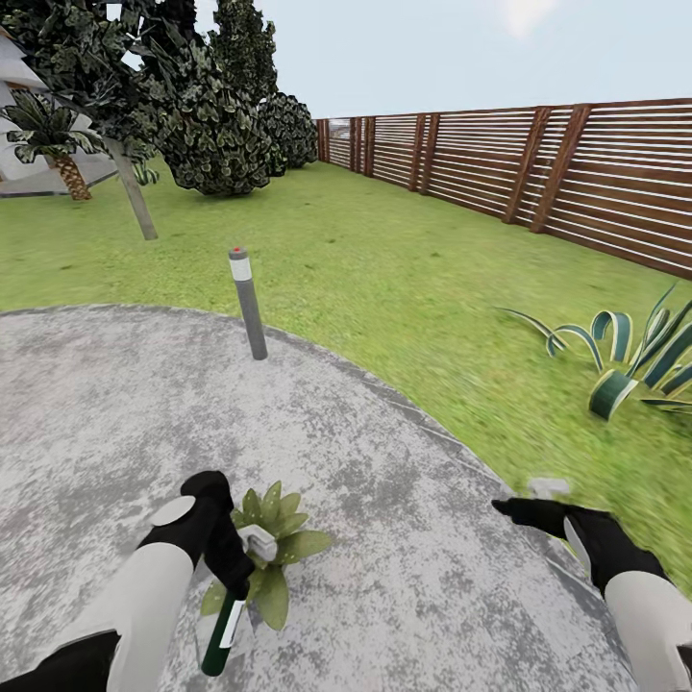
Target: Pick up the pesticide atomizer in the garden and spray insectifuge to fully cover both potted plants in the garden.
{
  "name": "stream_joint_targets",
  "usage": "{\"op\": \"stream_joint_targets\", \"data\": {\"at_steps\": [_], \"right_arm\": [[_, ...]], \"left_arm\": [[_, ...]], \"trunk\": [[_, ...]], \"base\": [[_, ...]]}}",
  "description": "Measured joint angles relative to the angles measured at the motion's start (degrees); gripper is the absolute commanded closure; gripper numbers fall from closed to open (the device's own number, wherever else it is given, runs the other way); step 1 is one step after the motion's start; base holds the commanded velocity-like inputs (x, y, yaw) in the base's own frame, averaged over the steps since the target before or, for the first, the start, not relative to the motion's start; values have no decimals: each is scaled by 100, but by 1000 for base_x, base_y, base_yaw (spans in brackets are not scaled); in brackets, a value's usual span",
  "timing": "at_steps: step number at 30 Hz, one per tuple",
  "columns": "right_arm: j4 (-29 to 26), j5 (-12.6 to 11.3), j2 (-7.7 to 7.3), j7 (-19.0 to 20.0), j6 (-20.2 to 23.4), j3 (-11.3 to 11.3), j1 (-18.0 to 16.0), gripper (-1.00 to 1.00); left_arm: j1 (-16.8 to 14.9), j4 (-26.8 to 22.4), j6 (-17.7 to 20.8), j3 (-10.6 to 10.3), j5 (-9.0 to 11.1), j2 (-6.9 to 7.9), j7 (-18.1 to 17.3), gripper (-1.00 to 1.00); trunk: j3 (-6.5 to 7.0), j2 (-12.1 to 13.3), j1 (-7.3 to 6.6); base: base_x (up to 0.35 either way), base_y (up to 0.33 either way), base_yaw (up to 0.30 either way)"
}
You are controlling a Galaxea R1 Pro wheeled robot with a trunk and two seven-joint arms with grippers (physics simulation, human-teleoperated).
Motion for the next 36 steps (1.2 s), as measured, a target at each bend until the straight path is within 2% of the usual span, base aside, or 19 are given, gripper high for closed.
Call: {"op": "stream_joint_targets", "data": {"at_steps": [2,5,9,12,20,29,36], "right_arm": [[408,1,-3,1,-152,0,0,-100],[541,-2,-4,1,-195,-2,-2,-100],[581,-4,-5,-2,-207,-2,-2,-100],[586,-9,-5,-2,-209,-2,0,-100],[586,-12,-4,0,-211,-2,3,-100],[588,-11,3,-7,-210,-2,1,-100],[589,-4,4,-7,-209,-2,5,-100]], "left_arm": [[-2,2,-3,-4,-3,-17,0,100],[-2,27,-4,-52,-14,-41,0,100],[9,49,-5,-347,-17,-52,0,100],[35,53,-5,-427,-17,-53,0,100],[58,60,-11,-449,-26,-36,0,100],[67,103,-4,-447,-26,-30,-1,100],[67,90,15,-448,-20,-29,0,100]], "trunk": [[0,0,0],[0,0,0],[0,0,0],[4,0,0],[35,0,0],[41,0,0],[41,0,3]], "base": [[0,0,0],[0,0,0],[0,0,0],[0,0,-84],[0,0,-198],[-7,0,-17],[-268,0,0]]}}
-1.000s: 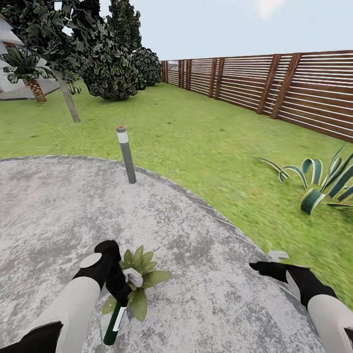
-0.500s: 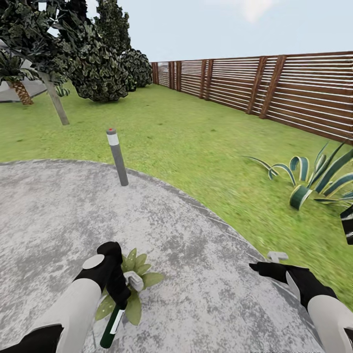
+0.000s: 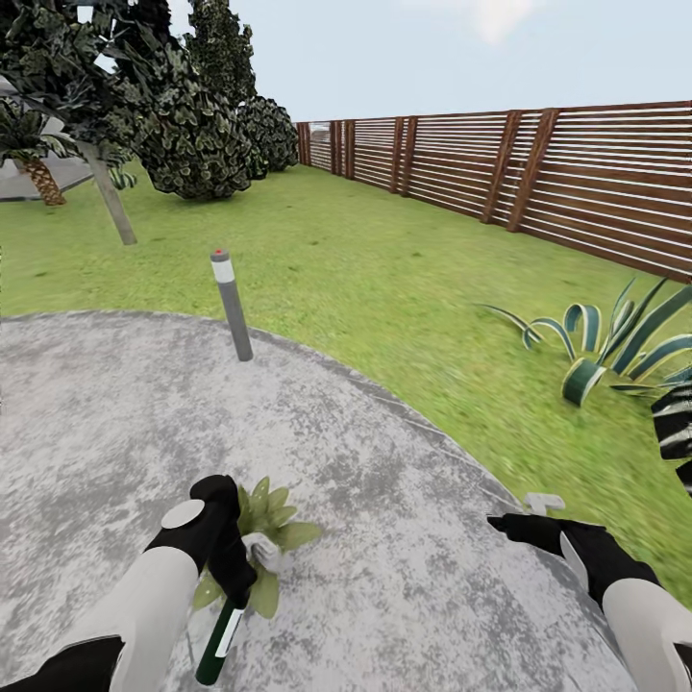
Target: Pick up the pesticide atomizer in the garden and spray insectifuge to fully cover both potted plants in the garden.
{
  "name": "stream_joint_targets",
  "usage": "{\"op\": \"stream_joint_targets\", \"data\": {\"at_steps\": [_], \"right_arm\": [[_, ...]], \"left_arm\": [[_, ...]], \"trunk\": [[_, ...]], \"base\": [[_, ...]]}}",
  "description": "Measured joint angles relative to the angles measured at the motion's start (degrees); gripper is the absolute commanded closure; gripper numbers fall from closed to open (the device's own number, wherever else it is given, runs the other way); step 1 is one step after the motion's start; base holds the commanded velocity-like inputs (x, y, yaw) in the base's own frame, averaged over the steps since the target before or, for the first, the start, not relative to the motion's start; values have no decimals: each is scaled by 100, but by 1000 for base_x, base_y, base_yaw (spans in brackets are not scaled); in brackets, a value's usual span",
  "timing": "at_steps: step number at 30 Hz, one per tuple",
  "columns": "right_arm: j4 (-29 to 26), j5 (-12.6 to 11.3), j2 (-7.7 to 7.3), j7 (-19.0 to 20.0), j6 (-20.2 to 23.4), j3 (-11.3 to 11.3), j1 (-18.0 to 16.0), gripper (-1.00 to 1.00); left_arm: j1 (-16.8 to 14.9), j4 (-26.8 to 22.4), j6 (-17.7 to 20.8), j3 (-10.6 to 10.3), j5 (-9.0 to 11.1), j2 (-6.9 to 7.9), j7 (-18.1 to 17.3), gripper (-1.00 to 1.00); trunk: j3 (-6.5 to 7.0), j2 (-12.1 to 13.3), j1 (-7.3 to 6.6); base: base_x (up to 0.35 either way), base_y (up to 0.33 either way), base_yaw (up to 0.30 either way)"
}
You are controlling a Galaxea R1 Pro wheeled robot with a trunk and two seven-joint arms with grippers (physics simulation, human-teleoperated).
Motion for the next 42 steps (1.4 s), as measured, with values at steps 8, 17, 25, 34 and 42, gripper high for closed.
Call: {"op": "stream_joint_targets", "data": {"at_steps": [8,17,25,34,42], "right_arm": [[7,2,0,0,-2,3,2,-100],[7,2,0,0,-2,4,2,-100],[267,6,1,3,-6,8,3,-100],[428,3,8,5,-7,9,2,-100],[433,3,17,5,-7,9,2,-100]], "left_arm": [[-4,-35,5,-1,1,-12,0,100],[-293,-177,74,-7,2,-237,1,100],[-349,87,107,-93,-38,-248,-1,100],[-292,963,106,-269,-214,-220,-1,100],[-348,-110,121,-271,-217,-238,1,100]], "trunk": [[0,0,-3],[1,0,-4],[0,0,-3],[0,0,-3],[0,0,-3]], "base": [[-207,0,0],[-8,0,0],[0,0,0],[0,0,0],[0,0,0]]}}
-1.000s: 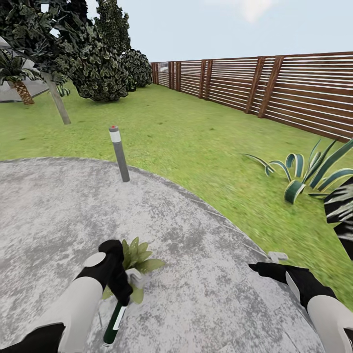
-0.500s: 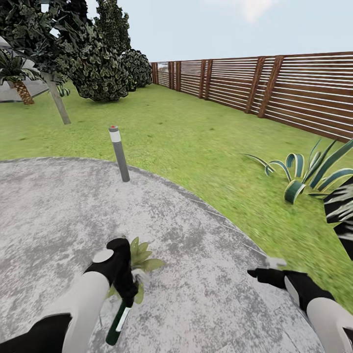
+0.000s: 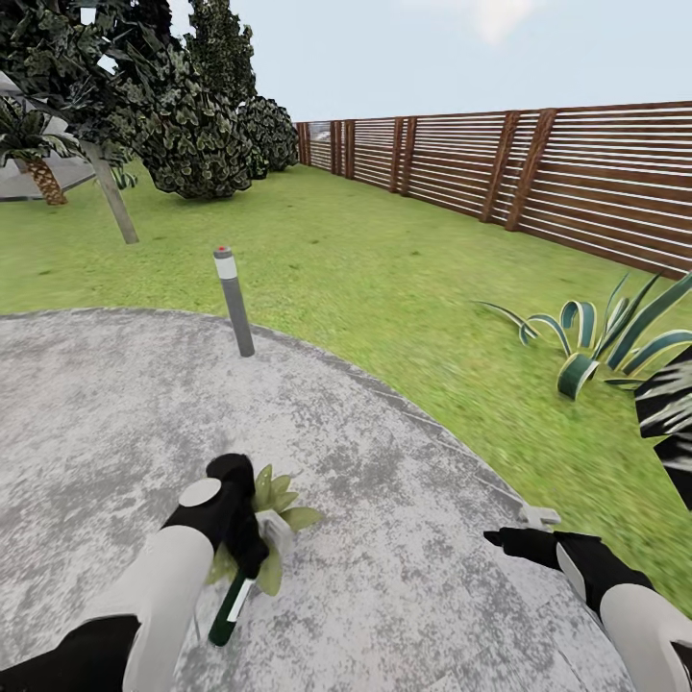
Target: Pick up the pesticide atomizer in the garden and spray insectifuge to fully cover both potted plants in the garden.
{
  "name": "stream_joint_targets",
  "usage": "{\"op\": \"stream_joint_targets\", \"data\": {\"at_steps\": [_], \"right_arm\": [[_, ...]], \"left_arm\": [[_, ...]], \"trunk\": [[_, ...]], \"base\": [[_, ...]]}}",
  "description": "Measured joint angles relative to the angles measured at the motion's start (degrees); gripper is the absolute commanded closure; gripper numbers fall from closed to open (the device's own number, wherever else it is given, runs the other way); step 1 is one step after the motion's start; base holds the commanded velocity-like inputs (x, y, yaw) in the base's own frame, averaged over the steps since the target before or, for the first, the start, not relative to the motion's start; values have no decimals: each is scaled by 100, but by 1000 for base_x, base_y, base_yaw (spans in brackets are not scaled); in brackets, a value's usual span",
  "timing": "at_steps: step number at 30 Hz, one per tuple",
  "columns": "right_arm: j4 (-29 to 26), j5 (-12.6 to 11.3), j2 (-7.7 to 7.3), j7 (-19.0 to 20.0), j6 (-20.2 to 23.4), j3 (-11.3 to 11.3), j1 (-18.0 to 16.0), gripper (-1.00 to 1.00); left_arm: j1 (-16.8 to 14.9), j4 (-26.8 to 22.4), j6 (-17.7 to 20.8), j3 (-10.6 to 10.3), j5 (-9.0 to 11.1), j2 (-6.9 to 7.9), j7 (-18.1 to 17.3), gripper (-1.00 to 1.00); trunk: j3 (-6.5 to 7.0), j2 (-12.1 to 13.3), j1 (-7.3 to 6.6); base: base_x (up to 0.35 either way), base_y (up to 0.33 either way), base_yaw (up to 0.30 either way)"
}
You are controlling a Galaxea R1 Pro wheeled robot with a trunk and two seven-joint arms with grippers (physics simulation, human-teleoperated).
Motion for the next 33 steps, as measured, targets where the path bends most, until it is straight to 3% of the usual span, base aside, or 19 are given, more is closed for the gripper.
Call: {"op": "stream_joint_targets", "data": {"at_steps": [10,18,20,24,28,30,33], "right_arm": [[5,0,2,0,-2,0,0,-100],[5,0,2,0,-4,0,0,-100],[5,0,2,0,-6,0,0,-100],[5,0,2,0,-3,0,0,-100],[5,0,2,0,-2,0,0,-100],[5,0,2,0,-5,0,0,-100],[4,-1,1,1,0,0,1,-100]], "left_arm": [[-299,-81,0,-10,-8,-29,1,100],[-296,8,-6,-32,-8,-28,0,100],[-276,219,-17,-38,-7,-24,-2,100],[-260,1229,-48,-36,-5,-20,-2,100],[-260,1592,-52,-37,-4,-18,-3,100],[-261,1414,-37,-29,2,-12,-2,100],[-264,598,-20,-37,9,-25,-1,100]], "trunk": [[0,0,0],[0,0,0],[0,0,0],[-1,0,0],[0,0,0],[0,0,0],[1,0,0]], "base": [[0,0,0],[0,0,0],[0,0,0],[0,0,0],[0,0,0],[0,0,-65],[0,0,-204]]}}
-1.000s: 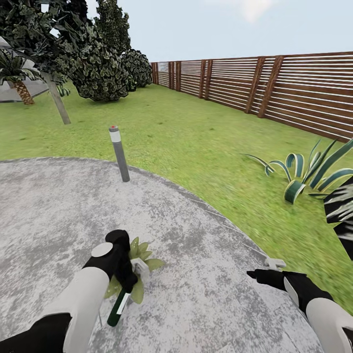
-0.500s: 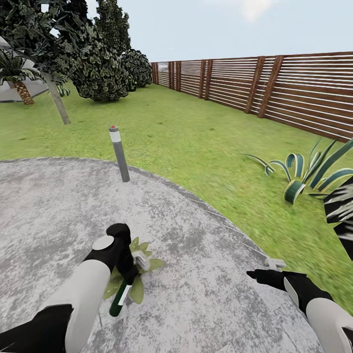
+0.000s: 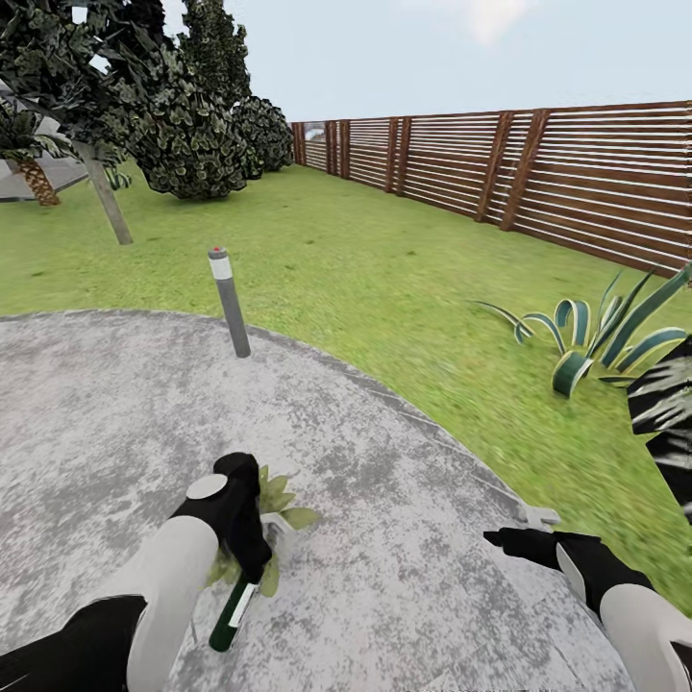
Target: Pick up the pesticide atomizer in the garden and spray insectifuge to fully cover both potted plants in the garden.
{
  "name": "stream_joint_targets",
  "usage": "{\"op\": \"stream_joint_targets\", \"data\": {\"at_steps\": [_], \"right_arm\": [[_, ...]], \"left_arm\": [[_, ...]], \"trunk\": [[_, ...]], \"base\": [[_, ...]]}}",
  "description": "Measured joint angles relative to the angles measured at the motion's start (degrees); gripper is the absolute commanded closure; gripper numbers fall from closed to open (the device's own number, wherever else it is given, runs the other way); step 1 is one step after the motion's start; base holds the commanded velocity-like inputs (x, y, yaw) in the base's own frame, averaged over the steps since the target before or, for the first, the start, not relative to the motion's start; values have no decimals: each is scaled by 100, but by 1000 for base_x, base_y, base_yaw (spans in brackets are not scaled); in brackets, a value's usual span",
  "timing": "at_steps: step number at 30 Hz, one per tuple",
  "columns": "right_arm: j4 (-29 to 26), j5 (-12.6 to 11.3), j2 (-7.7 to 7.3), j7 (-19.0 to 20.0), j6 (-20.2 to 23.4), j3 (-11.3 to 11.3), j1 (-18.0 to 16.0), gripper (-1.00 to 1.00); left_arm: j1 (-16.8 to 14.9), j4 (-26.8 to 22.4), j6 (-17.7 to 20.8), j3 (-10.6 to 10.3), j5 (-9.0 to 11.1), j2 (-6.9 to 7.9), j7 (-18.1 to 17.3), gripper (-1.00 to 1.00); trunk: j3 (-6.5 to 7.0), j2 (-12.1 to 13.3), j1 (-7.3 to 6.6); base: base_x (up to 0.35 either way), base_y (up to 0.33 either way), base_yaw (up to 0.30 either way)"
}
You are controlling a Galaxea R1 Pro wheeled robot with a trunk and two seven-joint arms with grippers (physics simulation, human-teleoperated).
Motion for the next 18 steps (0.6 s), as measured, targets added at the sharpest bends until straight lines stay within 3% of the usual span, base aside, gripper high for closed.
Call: {"op": "stream_joint_targets", "data": {"at_steps": [3,9,18], "right_arm": [[0,0,0,0,0,0,0,-100],[1,1,1,-1,-1,0,-1,-100],[1,1,1,-1,-1,0,-1,-100]], "left_arm": [[-30,-337,13,-1,10,-24,0,100],[-92,-459,28,6,14,-137,0,100],[-555,-455,29,9,-3,-146,0,100]], "trunk": [[-1,0,0],[-1,0,0],[0,0,0]], "base": [[0,0,-180],[0,0,-16],[0,0,0]]}}
